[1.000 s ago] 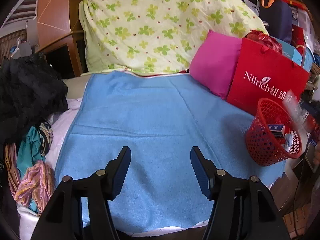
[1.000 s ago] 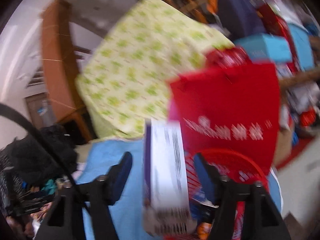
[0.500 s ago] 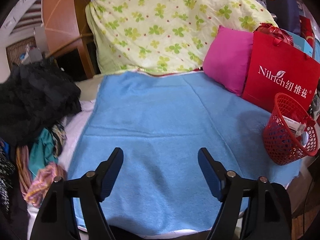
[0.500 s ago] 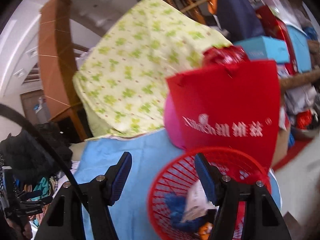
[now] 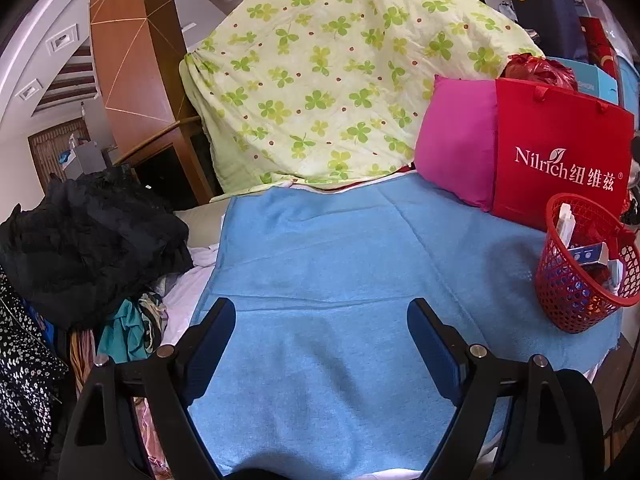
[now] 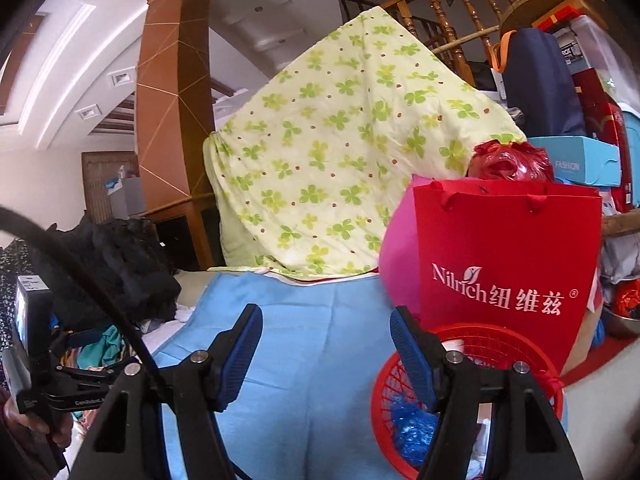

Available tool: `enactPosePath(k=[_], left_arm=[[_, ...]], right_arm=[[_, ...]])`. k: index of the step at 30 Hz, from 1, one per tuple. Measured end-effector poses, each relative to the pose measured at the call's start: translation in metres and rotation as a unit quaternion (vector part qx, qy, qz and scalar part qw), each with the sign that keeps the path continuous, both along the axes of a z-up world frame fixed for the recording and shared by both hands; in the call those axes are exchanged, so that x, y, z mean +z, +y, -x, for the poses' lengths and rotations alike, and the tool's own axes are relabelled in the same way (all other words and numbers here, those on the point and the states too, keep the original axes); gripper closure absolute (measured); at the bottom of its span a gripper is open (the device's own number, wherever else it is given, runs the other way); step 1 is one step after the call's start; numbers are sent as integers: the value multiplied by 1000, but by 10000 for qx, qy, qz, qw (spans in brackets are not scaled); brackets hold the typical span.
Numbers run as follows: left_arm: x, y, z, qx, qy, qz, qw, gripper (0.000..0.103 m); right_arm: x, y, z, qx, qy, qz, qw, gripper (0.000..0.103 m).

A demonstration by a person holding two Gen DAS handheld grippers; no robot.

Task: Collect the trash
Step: 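Lower the white medicine box into the red basket and open the right gripper, then move both tools back over the blue blanket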

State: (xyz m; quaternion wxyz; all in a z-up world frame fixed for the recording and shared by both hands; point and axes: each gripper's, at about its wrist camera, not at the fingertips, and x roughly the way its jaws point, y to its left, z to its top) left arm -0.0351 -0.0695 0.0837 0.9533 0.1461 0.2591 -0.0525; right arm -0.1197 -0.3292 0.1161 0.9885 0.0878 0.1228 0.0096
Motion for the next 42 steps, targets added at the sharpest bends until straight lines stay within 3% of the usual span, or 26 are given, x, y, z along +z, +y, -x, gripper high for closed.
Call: enactPosePath(k=[10,16,25,32,37,40,42], left_arm=[[-22,6,-18,5,222,18,9998,15],[-53,30,-47,264,609,185,9976,15],[-110,72,-103,719,1193,337,9897,15],[-166,80,-178,846,1573,480,9827,15],[-201,81,-223,1049,1796,637,9761,15],[-216,78,-234,1040,1681,629,9783,11],[-220,82,-234,1128,1507,708,9796,5]], right_arm=[[-35,49,-45,556,595,355,9960,33],[-88,99,-107,860,1213,962,9842,33],[-172,128,-192,779,2023,1338,9670,33],[-202,102,-252,193,2200,1167,9683,33],[-224,82,-292,-53,2631,989,9597,27],[-249,80,-308,-93,3042,1025,9470,13],[-252,72,-311,-217,3084,888,9469,0]])
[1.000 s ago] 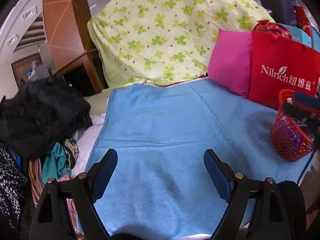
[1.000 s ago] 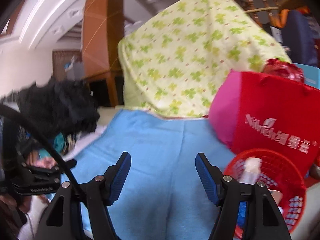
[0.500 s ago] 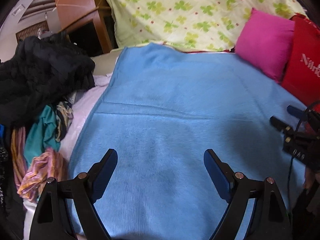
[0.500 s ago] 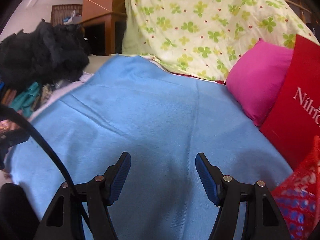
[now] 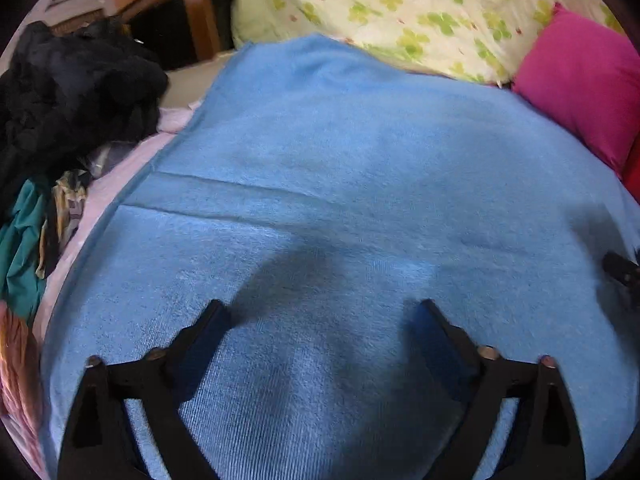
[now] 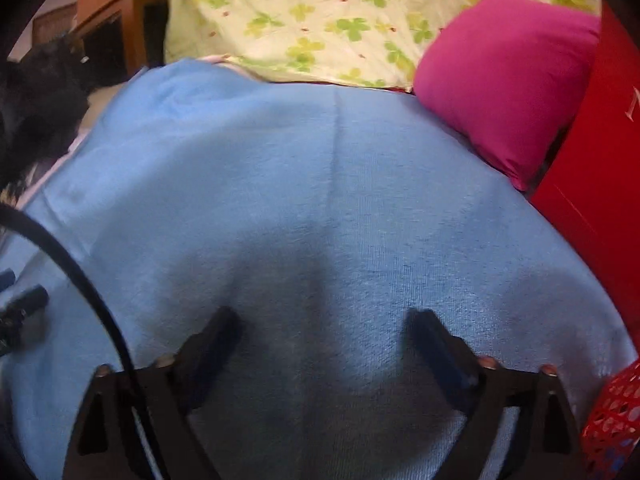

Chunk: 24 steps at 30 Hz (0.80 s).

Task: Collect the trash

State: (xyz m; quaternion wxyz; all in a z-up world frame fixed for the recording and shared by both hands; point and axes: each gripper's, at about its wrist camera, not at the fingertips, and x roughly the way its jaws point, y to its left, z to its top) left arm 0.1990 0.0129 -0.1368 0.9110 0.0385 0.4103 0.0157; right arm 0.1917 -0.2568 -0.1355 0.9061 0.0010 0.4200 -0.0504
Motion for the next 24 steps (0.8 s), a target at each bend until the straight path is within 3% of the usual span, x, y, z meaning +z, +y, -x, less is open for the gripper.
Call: enactPosePath(k=[3,10,14,24], left_arm=[[0,6,-7,-45,101,232,9997,0],[0,2,-9,-17,100,130,9999,0],[0,3,-10,-6,106,120,9999,0],[0,1,-6,38,65,76,9999,0]], right_arm=[[-2,-10,-2,-60,30,-281,9996,0],[0,-13,8,-19,-43,-359,9993,0],[-2,-6,6,-30,39,-115,9999,0],[-2,-7,4,-30,34,-174,9998,0]])
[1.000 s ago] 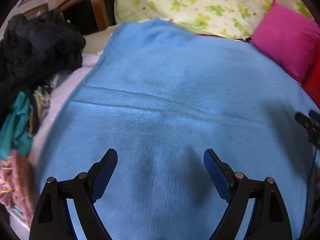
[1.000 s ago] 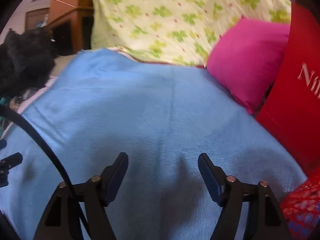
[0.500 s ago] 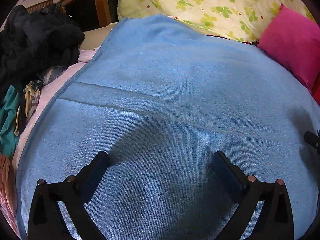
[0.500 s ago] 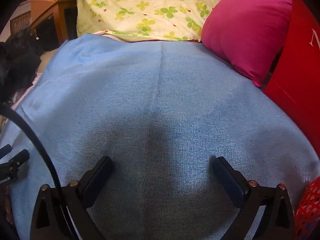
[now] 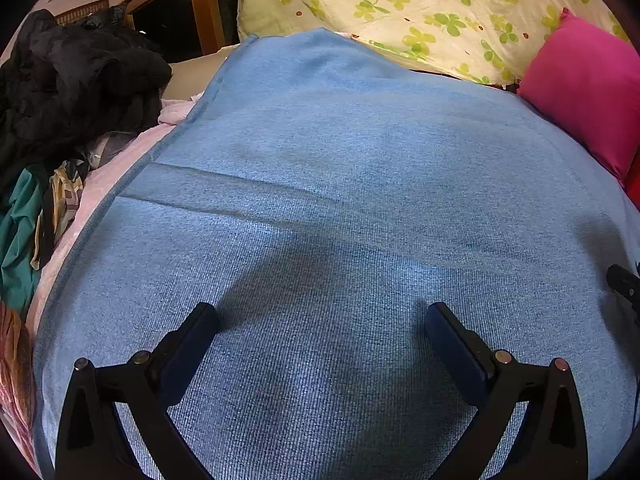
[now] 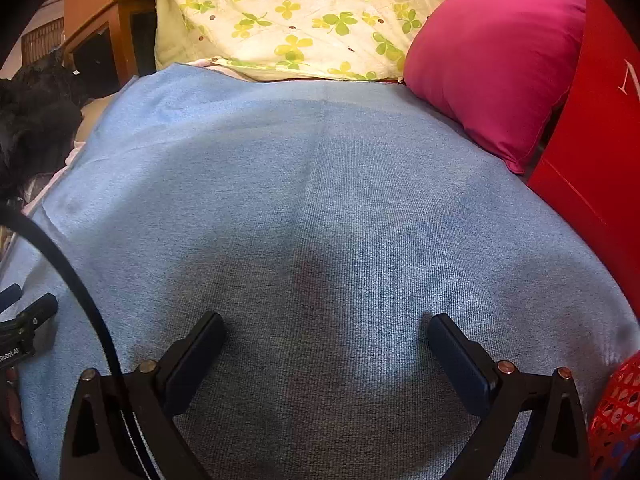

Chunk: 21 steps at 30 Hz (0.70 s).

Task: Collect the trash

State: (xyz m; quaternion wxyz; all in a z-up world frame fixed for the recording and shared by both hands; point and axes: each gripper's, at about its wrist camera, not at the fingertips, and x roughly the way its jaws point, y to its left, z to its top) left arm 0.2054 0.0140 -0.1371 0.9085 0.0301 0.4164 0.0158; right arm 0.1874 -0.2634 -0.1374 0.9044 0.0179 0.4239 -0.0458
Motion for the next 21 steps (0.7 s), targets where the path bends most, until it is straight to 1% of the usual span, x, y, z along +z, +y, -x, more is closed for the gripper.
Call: enactPosePath(k=[14,21], left_arm=[[-2,-2,-2,13,-24,-57,10000,0],[-2,-1,-4,9,-8,-23,10000,0]], right_arm=[[-1,1,0,4,-8,-6,10000,0],[-1,1,0,0,-6,-4,10000,0]])
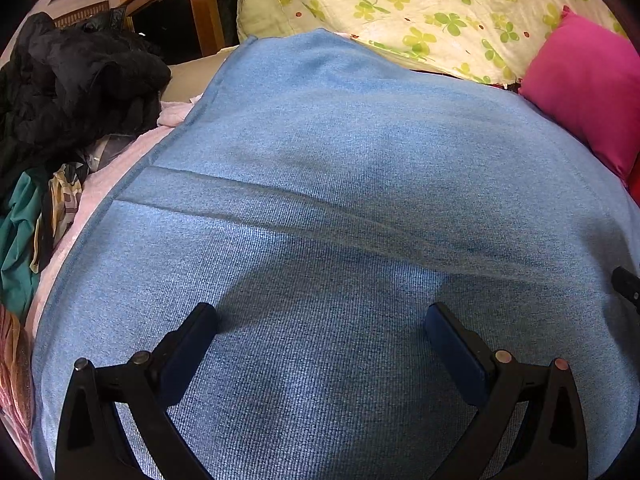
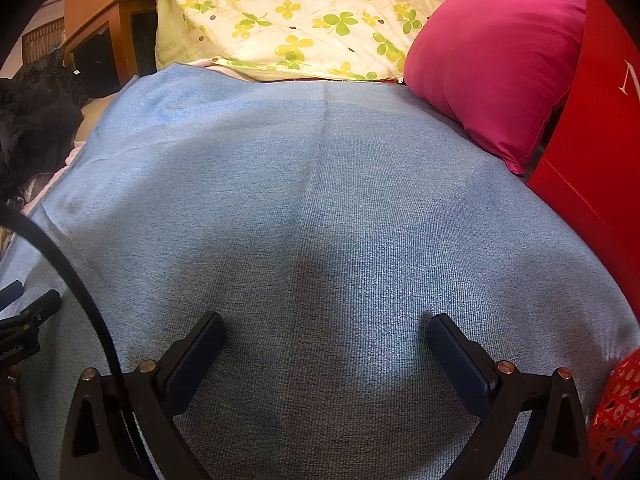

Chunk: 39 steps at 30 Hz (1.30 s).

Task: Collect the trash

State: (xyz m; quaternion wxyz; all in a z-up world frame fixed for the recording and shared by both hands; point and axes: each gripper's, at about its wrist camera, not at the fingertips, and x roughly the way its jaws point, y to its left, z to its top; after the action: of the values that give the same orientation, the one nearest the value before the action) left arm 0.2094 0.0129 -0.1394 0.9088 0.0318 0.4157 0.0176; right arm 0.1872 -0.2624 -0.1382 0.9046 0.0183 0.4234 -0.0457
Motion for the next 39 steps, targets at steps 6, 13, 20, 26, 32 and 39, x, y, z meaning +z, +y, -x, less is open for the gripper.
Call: enactPosePath(k=[6,13,20,26,32,39], left_arm=[[0,0,0,3,-1,-3,10000,0],[0,0,0,5,-3,-3,10000,0],[-2,-1,0,6,1,-14,10000,0],[-3,-3,1,13,12,-43,10000,0],[-2,-3,-2,22,19,-68,10000,0],[-2,-4,0,35,21,-74,10000,0]], right_arm=[[0,0,0,1,0,-2,10000,0],[0,0,0,3,0,0,10000,0],[0,0,0,3,-1,1,10000,0],[0,0,0,3,0,3,10000,0],[0,0,0,3,-1,3,10000,0],[0,0,0,1,-1,5,10000,0]])
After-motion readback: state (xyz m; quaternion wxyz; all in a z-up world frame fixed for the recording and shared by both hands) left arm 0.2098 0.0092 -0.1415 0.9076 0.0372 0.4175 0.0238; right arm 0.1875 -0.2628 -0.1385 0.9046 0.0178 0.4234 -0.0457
